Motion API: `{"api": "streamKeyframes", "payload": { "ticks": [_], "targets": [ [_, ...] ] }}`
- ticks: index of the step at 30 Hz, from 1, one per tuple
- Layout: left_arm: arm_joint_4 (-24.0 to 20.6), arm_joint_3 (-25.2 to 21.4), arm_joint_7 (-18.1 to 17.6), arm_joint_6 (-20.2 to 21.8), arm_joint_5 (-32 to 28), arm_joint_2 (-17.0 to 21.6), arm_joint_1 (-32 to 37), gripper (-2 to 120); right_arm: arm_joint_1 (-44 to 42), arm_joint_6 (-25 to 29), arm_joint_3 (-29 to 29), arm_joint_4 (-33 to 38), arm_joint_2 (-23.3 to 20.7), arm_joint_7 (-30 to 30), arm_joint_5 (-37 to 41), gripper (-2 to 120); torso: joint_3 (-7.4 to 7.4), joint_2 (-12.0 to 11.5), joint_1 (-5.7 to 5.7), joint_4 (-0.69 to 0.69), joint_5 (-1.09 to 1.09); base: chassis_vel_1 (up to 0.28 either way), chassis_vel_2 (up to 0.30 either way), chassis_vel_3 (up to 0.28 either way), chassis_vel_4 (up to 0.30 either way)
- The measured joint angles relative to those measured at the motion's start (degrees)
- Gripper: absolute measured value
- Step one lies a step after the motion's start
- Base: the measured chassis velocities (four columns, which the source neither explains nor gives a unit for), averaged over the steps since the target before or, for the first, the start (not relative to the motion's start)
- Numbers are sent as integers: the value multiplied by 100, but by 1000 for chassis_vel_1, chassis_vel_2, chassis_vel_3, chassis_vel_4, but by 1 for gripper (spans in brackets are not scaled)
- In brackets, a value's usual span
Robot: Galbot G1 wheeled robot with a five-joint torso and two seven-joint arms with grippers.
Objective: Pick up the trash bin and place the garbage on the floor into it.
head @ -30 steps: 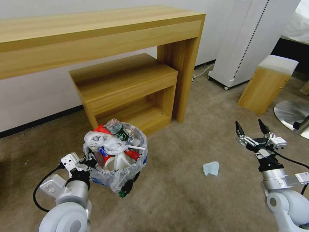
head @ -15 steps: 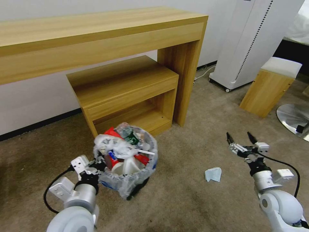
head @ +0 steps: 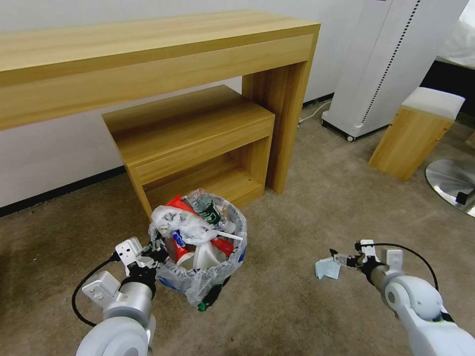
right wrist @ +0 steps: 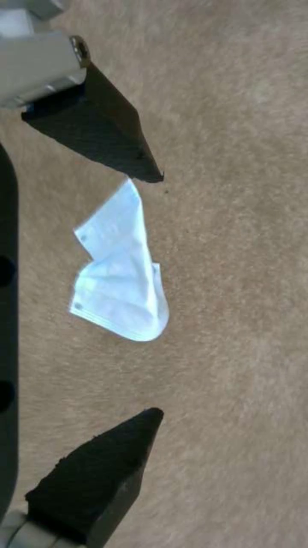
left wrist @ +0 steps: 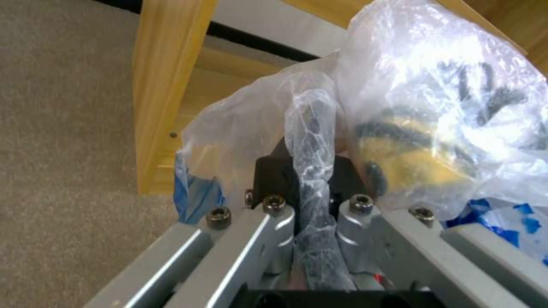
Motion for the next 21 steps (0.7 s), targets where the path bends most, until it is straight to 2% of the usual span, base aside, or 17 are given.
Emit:
{"api": "streamKeyframes", "payload": {
  "ticks": [1, 3, 7, 10, 15, 18, 21],
  "targets": [
    [0, -9, 0, -1, -6, 5, 5, 3, 179, 202, -41, -313, -33, -315, -253, 100, 0, 0, 0, 1, -1, 0, 0, 0, 0],
    [4, -17, 0, -2, -8, 8, 5, 3, 308, 297, -73, -524, -53, -532, -373, 100, 0, 0, 0, 1, -1, 0, 0, 0, 0],
    [58, -32, 0, -3, -12, 3, -33, 3, 418, 129, -152, -642, -65, -477, -6, 100, 0, 0, 0, 0, -2, 0, 0, 0, 0],
    [103, -22, -2, -3, -2, -10, -71, 3, 434, 84, -182, -699, -70, -550, -38, 100, 0, 0, 0, -1, -1, 0, 0, 0, 0],
    [194, 63, -9, -3, 70, -74, -141, 3, 533, 307, -262, -982, -105, -1210, -292, 100, 0, 0, 0, -1, -1, 0, 0, 0, 0],
    [221, 71, -11, 1, 83, -82, -153, 3, 557, 314, -259, -1011, -22, -1024, 82, 100, 0, 0, 0, -1, -3, 0, 0, 0, 0],
    [232, 60, -11, 4, 84, -79, -153, 3, 574, 73, -165, -973, 234, -317, 743, 100, 0, 0, 0, 0, -1, 0, 0, 0, 0]
  ]
}}
